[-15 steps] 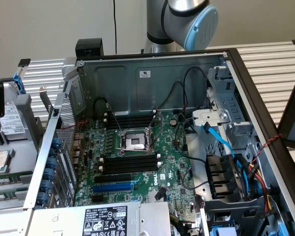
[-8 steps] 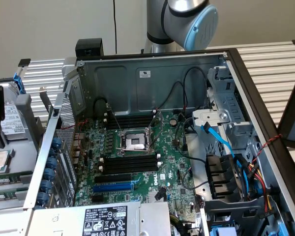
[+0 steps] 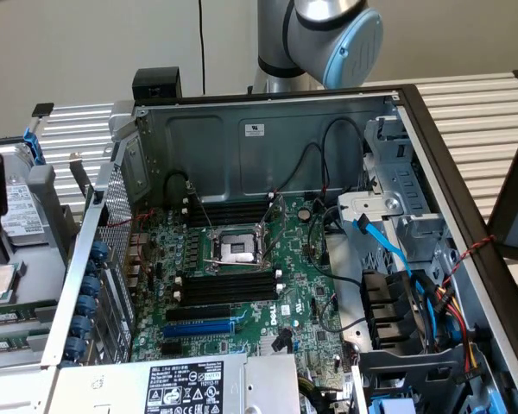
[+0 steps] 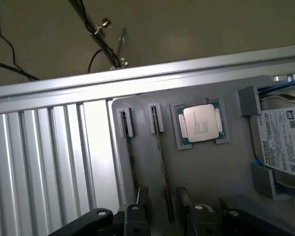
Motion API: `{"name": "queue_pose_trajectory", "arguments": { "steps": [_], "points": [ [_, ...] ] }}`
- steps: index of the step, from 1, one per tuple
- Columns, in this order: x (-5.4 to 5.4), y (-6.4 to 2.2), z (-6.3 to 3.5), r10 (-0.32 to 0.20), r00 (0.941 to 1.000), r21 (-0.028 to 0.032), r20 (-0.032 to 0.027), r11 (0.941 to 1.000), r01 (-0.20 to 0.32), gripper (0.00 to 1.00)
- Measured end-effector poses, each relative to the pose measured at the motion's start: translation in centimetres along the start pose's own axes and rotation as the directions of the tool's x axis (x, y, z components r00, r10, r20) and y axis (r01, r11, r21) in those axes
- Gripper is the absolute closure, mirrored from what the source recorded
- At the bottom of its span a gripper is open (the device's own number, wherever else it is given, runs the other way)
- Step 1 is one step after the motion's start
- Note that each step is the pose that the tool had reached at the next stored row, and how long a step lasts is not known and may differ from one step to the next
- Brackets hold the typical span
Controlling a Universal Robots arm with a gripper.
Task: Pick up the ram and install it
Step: 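Pick up the ram and move it above insertion slot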
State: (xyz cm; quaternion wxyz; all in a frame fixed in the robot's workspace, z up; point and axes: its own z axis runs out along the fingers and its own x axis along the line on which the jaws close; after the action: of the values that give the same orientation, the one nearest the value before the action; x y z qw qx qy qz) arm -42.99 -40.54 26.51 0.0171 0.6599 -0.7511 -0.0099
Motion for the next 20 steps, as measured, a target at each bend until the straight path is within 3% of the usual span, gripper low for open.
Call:
{"name": "queue_pose_trajectory", "arguments": {
  "steps": [4,9,20],
  "points": [
    [0.0,-0.01,0.31,-0.068,0.9977,0.0008,-0.0026,0.9977,0.068,0.64],
    [0.0,-0.04,0.99,-0.147,0.9891,0.0003,-0.0055,0.9892,0.147,0.64],
    [2.6,-0.47,2.55,-0.179,0.9838,0.0006,-0.0065,0.9838,0.179,0.64]
  ]
}}
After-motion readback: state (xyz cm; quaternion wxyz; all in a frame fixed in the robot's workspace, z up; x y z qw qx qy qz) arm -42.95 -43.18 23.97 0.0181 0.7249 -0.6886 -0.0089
